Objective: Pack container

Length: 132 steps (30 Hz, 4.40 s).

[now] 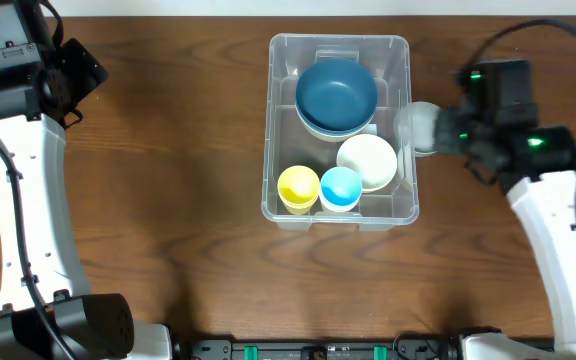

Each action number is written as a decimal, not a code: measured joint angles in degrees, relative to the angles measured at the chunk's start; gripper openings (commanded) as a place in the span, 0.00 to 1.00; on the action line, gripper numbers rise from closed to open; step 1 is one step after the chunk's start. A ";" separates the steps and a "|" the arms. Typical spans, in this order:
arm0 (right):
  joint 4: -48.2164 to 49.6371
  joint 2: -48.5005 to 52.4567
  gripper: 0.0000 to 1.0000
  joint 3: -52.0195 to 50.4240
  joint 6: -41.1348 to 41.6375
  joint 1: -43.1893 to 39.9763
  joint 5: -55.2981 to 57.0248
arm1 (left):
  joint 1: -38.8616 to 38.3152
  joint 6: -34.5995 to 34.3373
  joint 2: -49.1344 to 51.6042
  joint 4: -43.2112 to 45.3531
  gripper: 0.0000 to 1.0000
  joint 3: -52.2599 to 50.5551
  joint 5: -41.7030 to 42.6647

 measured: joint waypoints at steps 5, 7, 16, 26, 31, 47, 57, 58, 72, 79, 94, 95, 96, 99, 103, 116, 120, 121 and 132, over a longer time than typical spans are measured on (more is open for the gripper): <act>-0.55 0.44 0.76 -0.02 2.62 -10.93 -0.66 | 0.00 0.02 0.00 -0.02 0.98 0.00 0.00; -0.52 1.18 0.77 -0.02 2.99 -13.33 -1.55 | 0.00 0.02 0.00 -0.02 0.98 0.00 0.00; 3.54 11.08 0.79 -0.02 1.53 -15.15 -9.60 | 0.00 0.00 0.00 -0.02 0.98 0.00 0.00; 8.52 24.44 0.77 -0.02 -2.78 -15.15 -14.03 | 0.00 0.02 0.00 -0.02 0.98 0.00 0.00; 12.20 30.40 0.74 -0.02 -5.79 -15.15 -16.72 | 0.00 0.02 0.00 -0.02 0.98 0.00 0.00; 16.85 36.02 0.06 -0.02 -10.43 -15.17 -24.04 | 0.00 0.00 0.00 -0.02 0.98 0.00 0.00; 13.79 35.47 0.01 0.31 -8.48 -15.28 -21.42 | 0.00 0.00 0.00 -0.02 0.98 0.00 0.00; 12.96 35.08 0.01 0.28 -8.41 -15.37 -20.68 | 0.00 0.00 0.00 0.00 0.98 0.00 0.00; 2.38 4.46 0.01 0.04 -6.12 -14.95 -14.99 | 0.00 0.02 0.00 0.00 0.98 0.00 0.00; 2.19 -11.56 0.01 0.04 -4.50 -7.58 -14.40 | 0.00 0.00 0.00 -0.02 0.98 0.00 0.00; -1.03 -1.20 0.01 0.04 -1.16 8.44 -7.37 | 0.00 0.00 0.00 0.00 0.98 0.00 0.00; -1.03 0.31 0.01 0.04 -1.11 8.81 -7.32 | 0.00 0.00 0.00 -0.02 0.98 0.00 0.00; -1.09 1.79 0.01 0.04 -1.01 9.01 -7.28 | 0.00 0.00 0.00 0.00 0.98 0.00 0.00; -1.92 5.53 0.01 0.04 -0.83 9.14 -6.99 | 0.00 0.02 0.00 0.00 0.98 0.00 0.00; -2.25 8.46 0.01 0.04 -0.74 9.14 -6.69 | 0.00 0.02 0.00 -0.02 0.98 0.00 0.00; -1.33 9.03 0.32 0.04 -0.07 9.11 -6.36 | 0.00 0.02 0.00 -0.02 0.98 0.00 0.00; -1.31 9.03 0.33 0.02 -0.28 9.14 -5.16 | 0.00 0.00 0.00 0.00 0.98 0.00 0.00; -1.27 9.03 0.33 0.02 -0.28 9.11 -4.98 | 0.00 0.00 0.00 -0.02 0.98 0.00 0.00; -1.05 8.24 0.35 0.04 -0.26 9.14 -4.61 | 0.00 0.02 0.00 -0.02 0.98 0.00 0.00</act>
